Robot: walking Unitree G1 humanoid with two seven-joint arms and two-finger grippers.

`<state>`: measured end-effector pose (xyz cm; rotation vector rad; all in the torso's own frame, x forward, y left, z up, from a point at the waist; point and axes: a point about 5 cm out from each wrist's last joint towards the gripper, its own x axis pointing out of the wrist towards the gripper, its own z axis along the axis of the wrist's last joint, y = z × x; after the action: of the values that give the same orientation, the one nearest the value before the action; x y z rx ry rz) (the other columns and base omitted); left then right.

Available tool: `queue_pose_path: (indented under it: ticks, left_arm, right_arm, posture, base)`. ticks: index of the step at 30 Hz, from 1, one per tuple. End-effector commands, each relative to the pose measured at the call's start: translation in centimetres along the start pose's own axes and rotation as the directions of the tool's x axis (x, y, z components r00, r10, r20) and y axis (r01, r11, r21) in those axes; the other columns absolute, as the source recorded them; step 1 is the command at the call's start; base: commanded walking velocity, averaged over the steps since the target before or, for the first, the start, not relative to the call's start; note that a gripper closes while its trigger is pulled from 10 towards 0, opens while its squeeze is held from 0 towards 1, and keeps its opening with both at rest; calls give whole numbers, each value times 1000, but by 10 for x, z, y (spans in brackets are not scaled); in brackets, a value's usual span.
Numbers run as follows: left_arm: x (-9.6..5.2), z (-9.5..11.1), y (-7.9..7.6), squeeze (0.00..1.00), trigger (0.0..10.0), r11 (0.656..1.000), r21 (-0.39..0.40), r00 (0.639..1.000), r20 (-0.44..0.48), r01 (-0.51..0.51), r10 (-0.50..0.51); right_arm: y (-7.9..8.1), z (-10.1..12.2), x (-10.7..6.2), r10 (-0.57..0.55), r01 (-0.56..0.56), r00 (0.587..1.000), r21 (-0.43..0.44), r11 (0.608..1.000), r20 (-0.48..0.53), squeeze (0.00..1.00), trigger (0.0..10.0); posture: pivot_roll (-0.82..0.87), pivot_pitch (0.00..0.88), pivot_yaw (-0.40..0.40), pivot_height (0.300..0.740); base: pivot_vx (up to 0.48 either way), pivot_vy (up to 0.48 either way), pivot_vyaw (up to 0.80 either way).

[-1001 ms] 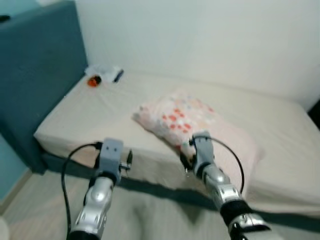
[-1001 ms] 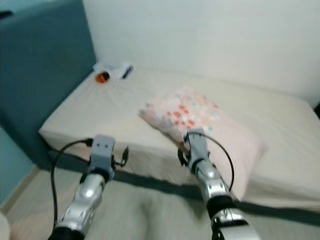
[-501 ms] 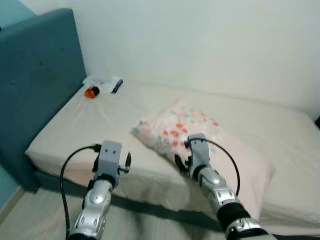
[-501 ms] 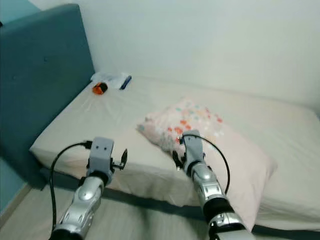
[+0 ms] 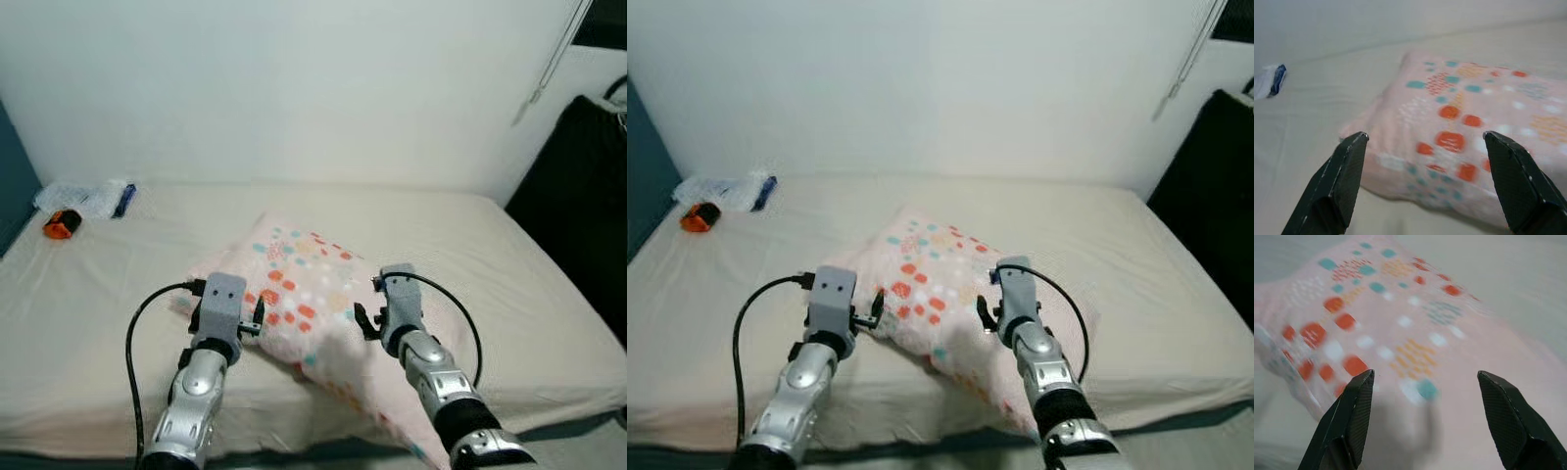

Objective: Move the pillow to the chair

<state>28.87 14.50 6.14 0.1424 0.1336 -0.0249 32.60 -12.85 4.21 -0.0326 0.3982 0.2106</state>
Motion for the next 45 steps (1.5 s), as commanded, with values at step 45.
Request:
queue_pose_path:
  ticks: [45]
  left_arm:
    - [-3, -12, 0, 0, 10000, 999, 34, 998, -64, 4, -2]
  right_arm:
    - [3, 2, 0, 12, -12, 1000, -7, 1000, 7, 0, 10000]
  posture:
    - [43, 0, -75, 740]
  base:
    - [12, -44, 0]
